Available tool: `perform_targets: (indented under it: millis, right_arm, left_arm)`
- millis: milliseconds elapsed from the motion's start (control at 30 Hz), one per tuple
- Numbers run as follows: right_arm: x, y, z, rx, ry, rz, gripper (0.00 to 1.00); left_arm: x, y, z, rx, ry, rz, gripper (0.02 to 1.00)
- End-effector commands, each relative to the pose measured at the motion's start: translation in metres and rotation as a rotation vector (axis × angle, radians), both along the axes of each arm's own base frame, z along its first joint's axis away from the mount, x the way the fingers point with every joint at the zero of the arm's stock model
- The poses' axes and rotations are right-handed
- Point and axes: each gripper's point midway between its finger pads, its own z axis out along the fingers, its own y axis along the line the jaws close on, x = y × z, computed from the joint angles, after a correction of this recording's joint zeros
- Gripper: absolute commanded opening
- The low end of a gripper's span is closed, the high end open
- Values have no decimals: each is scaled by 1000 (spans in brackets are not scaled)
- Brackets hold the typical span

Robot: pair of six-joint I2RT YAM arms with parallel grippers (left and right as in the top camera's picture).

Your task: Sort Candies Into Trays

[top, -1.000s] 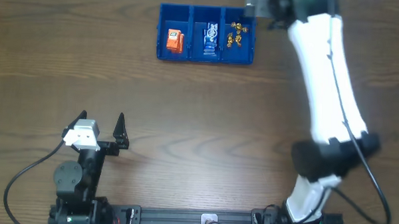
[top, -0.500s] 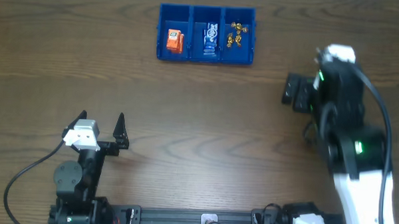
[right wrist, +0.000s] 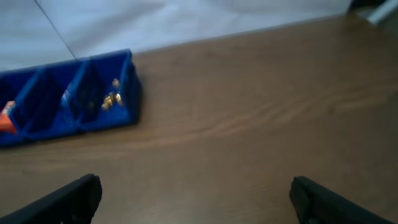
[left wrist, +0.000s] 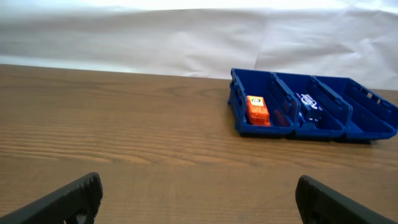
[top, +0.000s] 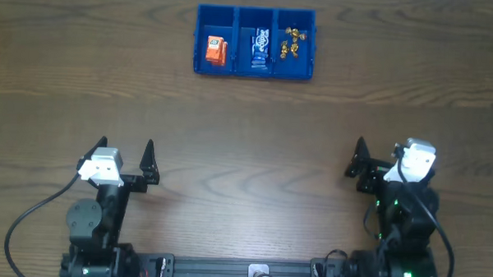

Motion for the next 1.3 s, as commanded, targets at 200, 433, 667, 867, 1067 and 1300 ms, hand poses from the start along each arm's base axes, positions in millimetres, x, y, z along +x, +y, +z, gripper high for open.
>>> perform_targets:
  millis: [200,433,667,867,1067,1300]
  right_arm:
    - [16,2,-3,-209,-177,65,1000]
    - [13,2,-11,-234,-188,70,1000]
    - [3,2,-29,-234,-215,66,998]
    - [4,4,-41,-231,-206,78,998]
    - [2,4,-32,-233,-245,74,1000]
    - [2,4,-32,-233,-245,73,998]
  left_arm:
    - [-1,-3,-17,-5,47,-15,998]
    - [-1,-3,-16,-5,46,-15,998]
    - [-1,-3,-16,-5,46,-15,998]
    - [-1,-3,-17,-6,47,-15,998]
    - [-1,-3,-17,-6,47,-15,998]
    - [-1,-3,-17,-5,47,-15,998]
